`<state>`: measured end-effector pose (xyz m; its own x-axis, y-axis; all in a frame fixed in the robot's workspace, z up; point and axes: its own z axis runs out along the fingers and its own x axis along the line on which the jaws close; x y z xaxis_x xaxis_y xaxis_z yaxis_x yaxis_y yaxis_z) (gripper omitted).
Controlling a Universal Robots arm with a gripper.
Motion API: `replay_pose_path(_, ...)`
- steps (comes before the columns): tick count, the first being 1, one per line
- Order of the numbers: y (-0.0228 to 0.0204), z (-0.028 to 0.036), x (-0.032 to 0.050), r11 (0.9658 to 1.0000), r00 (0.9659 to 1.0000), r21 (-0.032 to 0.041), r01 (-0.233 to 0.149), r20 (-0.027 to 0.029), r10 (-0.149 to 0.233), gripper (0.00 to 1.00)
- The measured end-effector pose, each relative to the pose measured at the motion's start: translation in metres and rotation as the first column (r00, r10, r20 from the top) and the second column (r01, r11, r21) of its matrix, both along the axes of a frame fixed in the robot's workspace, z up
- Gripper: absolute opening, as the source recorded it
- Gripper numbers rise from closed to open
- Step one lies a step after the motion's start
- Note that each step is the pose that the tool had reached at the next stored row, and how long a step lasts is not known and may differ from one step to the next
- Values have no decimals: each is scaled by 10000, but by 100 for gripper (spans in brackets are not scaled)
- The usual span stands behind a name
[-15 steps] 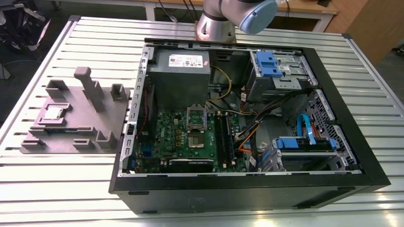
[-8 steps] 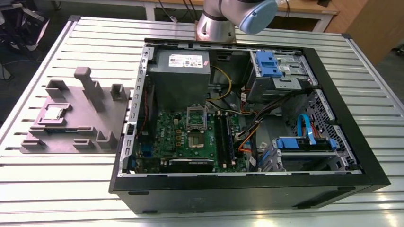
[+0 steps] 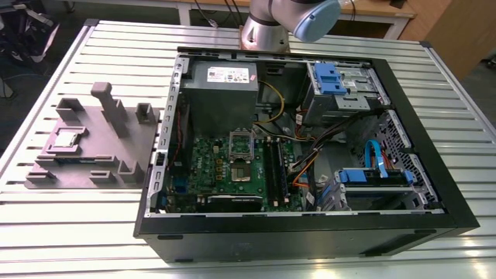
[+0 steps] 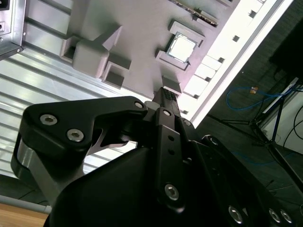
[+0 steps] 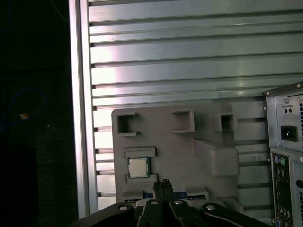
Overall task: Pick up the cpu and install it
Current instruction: 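Reach for the cpu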
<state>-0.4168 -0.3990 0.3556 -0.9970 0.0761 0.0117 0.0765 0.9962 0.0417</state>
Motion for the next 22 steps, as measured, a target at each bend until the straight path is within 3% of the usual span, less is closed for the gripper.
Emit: replay_pose_path(22, 0, -1, -41, 10000, 10000, 0, 0, 0, 0, 10)
